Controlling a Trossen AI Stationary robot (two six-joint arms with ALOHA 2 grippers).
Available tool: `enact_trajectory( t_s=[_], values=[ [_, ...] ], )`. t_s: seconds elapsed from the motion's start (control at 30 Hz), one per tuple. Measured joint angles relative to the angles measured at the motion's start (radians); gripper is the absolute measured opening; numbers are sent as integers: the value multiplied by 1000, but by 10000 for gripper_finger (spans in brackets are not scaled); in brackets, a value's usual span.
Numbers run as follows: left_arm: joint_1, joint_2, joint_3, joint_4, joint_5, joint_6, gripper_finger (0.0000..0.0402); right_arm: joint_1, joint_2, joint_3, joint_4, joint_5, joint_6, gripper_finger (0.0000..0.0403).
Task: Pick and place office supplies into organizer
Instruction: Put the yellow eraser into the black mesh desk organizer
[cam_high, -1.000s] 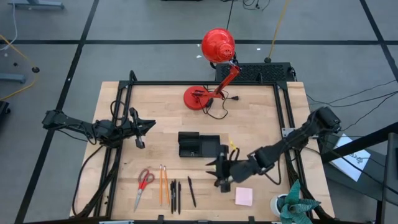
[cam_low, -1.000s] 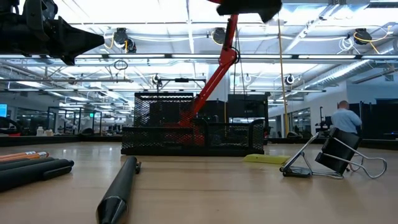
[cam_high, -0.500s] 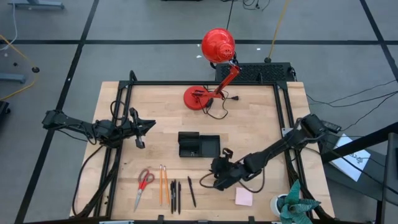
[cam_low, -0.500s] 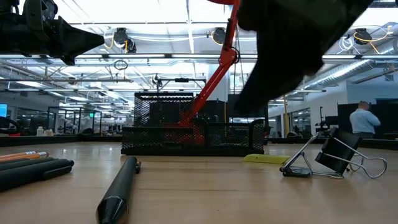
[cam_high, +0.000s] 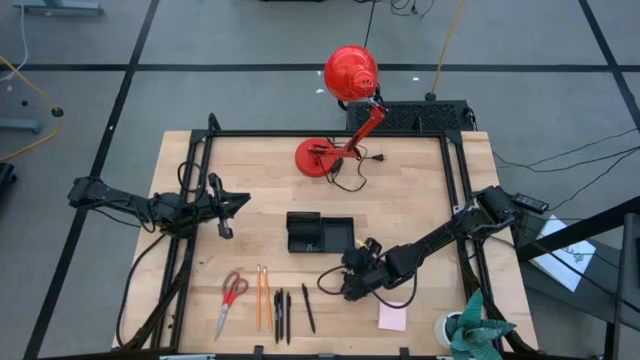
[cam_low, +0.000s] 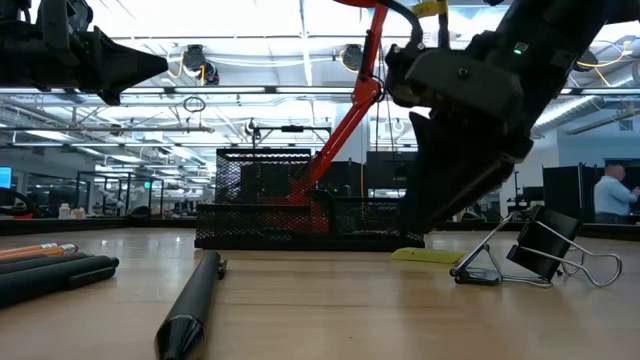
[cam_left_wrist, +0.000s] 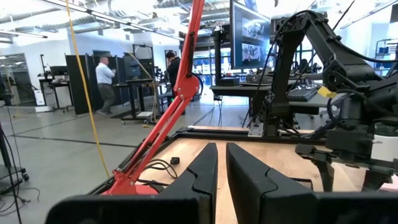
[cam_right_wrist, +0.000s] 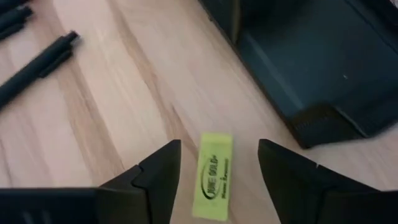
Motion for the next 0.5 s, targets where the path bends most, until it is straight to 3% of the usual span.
enact_trajectory(
  t_s=[0.23,0.5],
  values=[
    [0,0,0,0,0,0,42,0,0,-27,-28,-4,61,200],
    [0,0,0,0,0,0,42,2,-4,-93,90,-14,85,199]
  ],
)
